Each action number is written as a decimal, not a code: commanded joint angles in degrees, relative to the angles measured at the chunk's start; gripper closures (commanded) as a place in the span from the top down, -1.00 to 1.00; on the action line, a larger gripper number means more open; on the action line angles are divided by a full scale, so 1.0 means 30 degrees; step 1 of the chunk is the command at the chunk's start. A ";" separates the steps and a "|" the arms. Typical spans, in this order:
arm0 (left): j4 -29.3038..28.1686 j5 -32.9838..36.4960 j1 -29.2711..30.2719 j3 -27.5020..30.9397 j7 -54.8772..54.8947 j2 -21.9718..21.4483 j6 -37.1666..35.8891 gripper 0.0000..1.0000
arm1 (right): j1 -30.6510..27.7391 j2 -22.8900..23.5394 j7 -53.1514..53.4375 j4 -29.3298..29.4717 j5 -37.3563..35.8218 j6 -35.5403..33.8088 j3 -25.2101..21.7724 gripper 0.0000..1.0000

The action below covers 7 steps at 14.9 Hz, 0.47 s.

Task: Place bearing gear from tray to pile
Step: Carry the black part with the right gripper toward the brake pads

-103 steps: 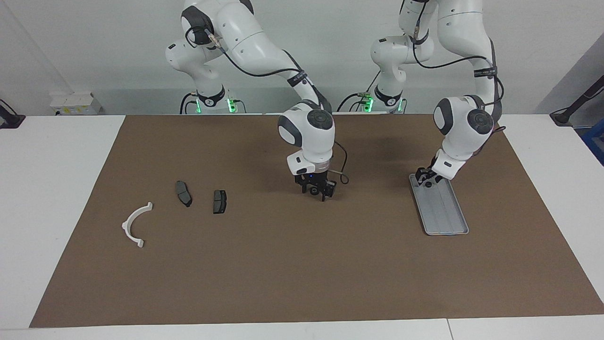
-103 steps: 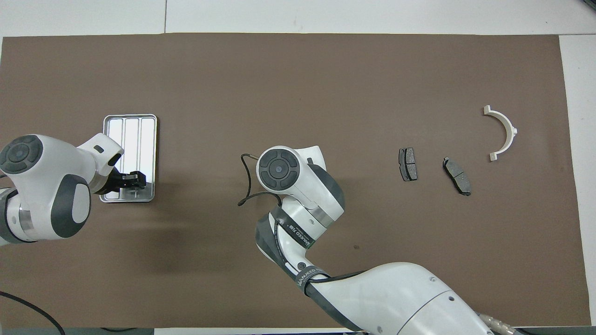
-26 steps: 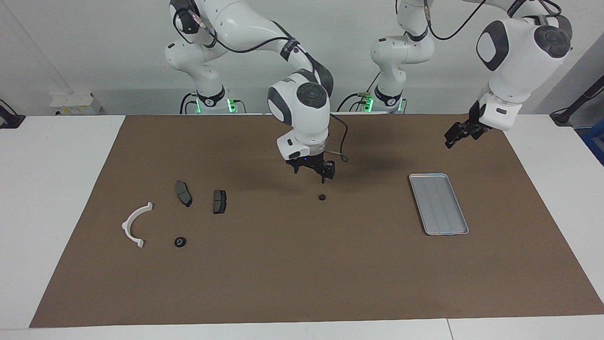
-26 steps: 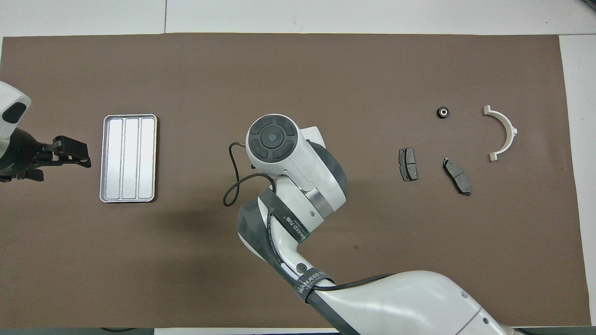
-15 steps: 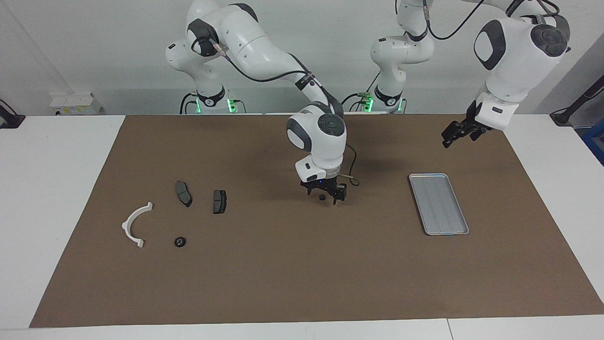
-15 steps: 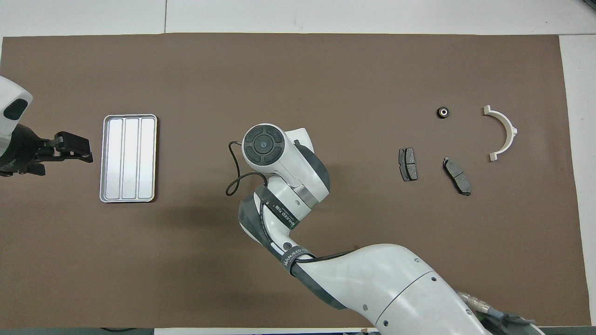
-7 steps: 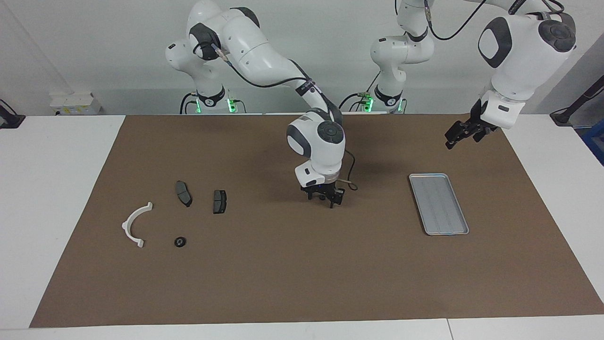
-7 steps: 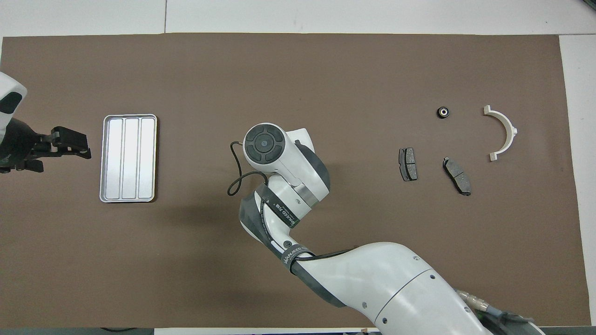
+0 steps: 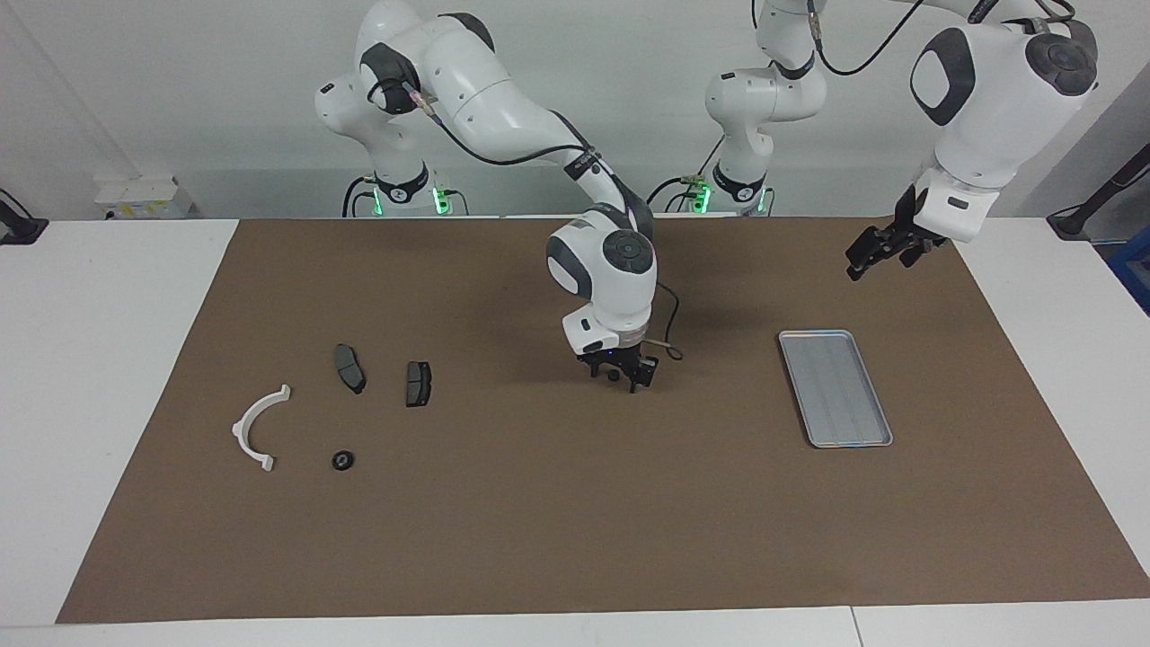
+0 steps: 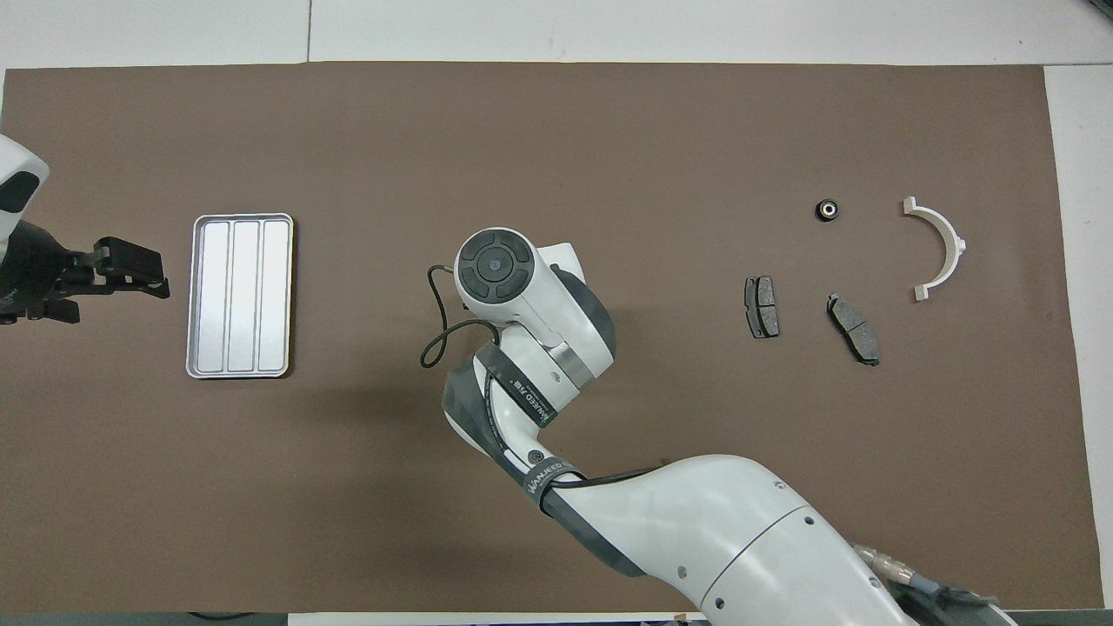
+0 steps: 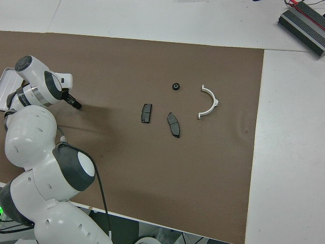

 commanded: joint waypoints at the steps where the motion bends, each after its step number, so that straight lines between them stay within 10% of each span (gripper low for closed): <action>1: 0.1692 -0.0002 0.0202 -0.0179 0.0280 0.0094 -0.1770 1.00 | -0.0049 0.0016 0.0224 -0.0137 0.0625 0.0001 0.0164 -0.52; 3: 0.2575 -0.0060 0.0202 -0.0179 0.0310 0.0241 -0.2360 1.00 | -0.0079 0.0016 0.0195 -0.0166 0.0625 0.0030 0.0164 -1.00; 7: 0.2285 -0.0119 0.0173 -0.0179 0.0223 0.0124 -0.2043 1.00 | -0.0137 0.0016 0.0136 -0.0137 0.0626 -0.0028 0.0164 -1.00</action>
